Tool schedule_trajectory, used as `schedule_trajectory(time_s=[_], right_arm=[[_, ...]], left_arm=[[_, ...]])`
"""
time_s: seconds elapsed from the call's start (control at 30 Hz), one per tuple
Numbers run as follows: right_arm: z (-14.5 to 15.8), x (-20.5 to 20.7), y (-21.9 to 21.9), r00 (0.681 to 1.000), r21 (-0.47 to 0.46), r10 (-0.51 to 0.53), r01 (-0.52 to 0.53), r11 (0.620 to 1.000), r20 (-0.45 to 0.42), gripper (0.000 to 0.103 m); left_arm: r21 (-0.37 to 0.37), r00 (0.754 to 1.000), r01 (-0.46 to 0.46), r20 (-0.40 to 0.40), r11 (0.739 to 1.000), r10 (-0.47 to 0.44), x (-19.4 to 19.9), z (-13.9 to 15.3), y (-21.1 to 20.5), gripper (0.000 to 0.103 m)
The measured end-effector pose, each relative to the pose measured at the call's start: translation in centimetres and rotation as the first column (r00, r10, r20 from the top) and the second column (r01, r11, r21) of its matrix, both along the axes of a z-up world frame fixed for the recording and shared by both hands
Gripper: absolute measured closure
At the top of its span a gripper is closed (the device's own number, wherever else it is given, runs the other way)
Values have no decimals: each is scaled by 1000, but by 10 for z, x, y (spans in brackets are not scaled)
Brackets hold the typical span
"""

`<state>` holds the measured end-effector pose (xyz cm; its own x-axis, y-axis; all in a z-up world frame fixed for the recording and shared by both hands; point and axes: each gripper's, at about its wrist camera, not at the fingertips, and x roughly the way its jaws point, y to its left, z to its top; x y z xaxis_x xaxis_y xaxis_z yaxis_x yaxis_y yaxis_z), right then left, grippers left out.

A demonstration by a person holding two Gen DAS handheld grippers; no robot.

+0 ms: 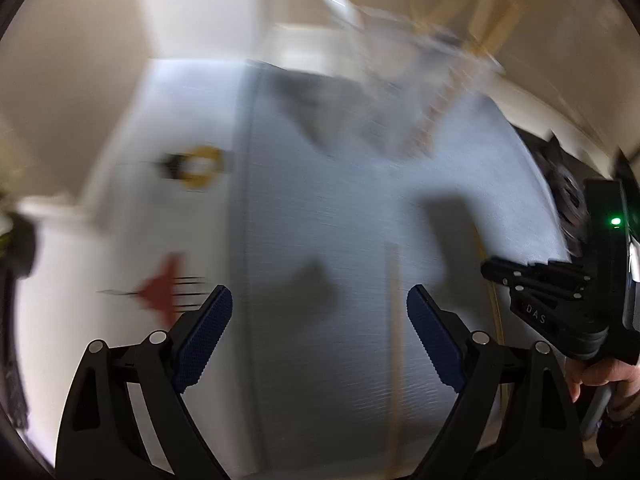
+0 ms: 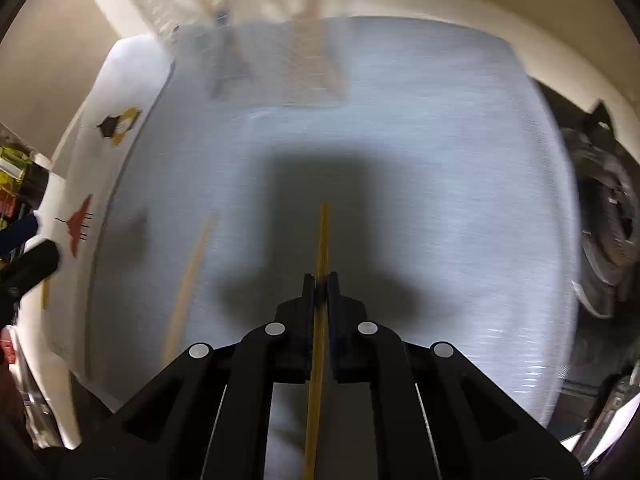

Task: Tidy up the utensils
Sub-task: 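Close the right tool on one wooden chopstick while the left tool grasps the other, then lift the chopstick with the left tool into the holder while the right tool carries its chopstick there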

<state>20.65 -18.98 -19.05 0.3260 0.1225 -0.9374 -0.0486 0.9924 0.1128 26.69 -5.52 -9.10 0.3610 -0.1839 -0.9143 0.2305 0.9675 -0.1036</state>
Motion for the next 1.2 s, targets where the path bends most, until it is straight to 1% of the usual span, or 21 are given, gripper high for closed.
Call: schedule_trajectory(time_s=[0.03, 0.1, 0.13, 0.17, 0.27, 0.3, 0.33, 0.37, 0.4, 0.43, 0.47, 0.5, 0.57, 0.6, 0.67, 0.73, 0.87, 0.93, 1.03, 1.1, 1.2], right_arm=[[-2, -2, -6, 1000, 4, -6, 6, 1000, -3, 96], [-6, -3, -15, 1000, 13, -19, 19, 1000, -14, 96], [-9, -3, -18, 999, 20, -24, 24, 1000, -22, 96], [-10, -4, -20, 999, 27, -23, 23, 999, -26, 96], [-12, 5, -24, 1000, 34, -4, 5, 999, -28, 97], [-11, 9, -26, 1000, 36, 0, 1, 999, -30, 97], [-12, 8, -27, 999, 36, 2, -1, 999, -32, 97], [-12, 8, -28, 999, 38, 3, -2, 999, -32, 97], [-13, 8, -29, 999, 41, 3, -1, 999, -34, 97], [-13, 8, -30, 999, 46, 3, -2, 999, -38, 96], [-15, 8, -30, 999, 52, 7, -4, 999, -41, 96], [-18, 11, -25, 999, 53, 8, -6, 999, -39, 96], [-18, 14, -23, 999, 52, 18, -16, 999, -35, 96], [-17, 15, -23, 999, 64, 12, -9, 998, -39, 96], [-13, 18, -23, 999, 100, -1, 5, 995, -41, 97], [1, 18, -26, 1000, 124, -10, 10, 992, 1, 97], [33, 15, -31, 997, 159, -32, 20, 987, 72, 97], [53, 12, -34, 993, 174, -41, 20, 984, 115, 97], [81, 7, -37, 983, 190, -44, 10, 982, 178, 97], [98, 5, -36, 975, 198, -44, -1, 980, 219, 97], [122, 2, -34, 957, 182, -34, -20, 983, 289, 97]], left_arm=[[-9, 999, 28, -25, 1000, -28, 4, -7, -11, 20], [-32, 995, 69, -67, 997, -71, 11, -19, -26, 28], [-27, 991, 87, -105, 996, -89, 17, -28, -36, 31], [-24, 985, 101, -141, 995, -104, 23, -37, -44, 37], [-14, 966, 120, -231, 993, -120, 36, -58, -59, 46], [-14, 960, 123, -252, 992, -122, 38, -63, -62, 52], [-7, 957, 125, -264, 992, -122, 41, -66, -65, 52], [10, 959, 134, -255, 991, -127, 43, -65, -70, 59], [27, 954, 145, -271, 989, -132, 44, -68, -73, 68], [37, 952, 154, -271, 987, -139, 45, -70, -77, 74], [46, 953, 156, -271, 987, -138, 45, -72, -79, 88], [46, 951, 161, -276, 986, -143, 47, -74, -80, 97], [16, 945, 160, -292, 987, -148, 49, -74, -80, 98], [5, 946, 150, -293, 989, -142, 49, -73, -78, 98], [-4, 953, 141, -270, 990, -137, 47, -64, -74, 98], [-49, 962, 139, -231, 989, -147, 41, -43, -69, 98], [-120, 984, 130, -105, 984, -143, 26, 10, -52, 98], [-151, 990, 127, -48, 980, -135, 19, 32, -42, 98], [-188, 993, 119, 38, 975, -114, 13, 64, -29, 98], [-209, 990, 119, 96, 971, -101, 5, 86, -22, 98], [-209, 984, 112, 162, 971, -78, 3, 107, -18, 98]])
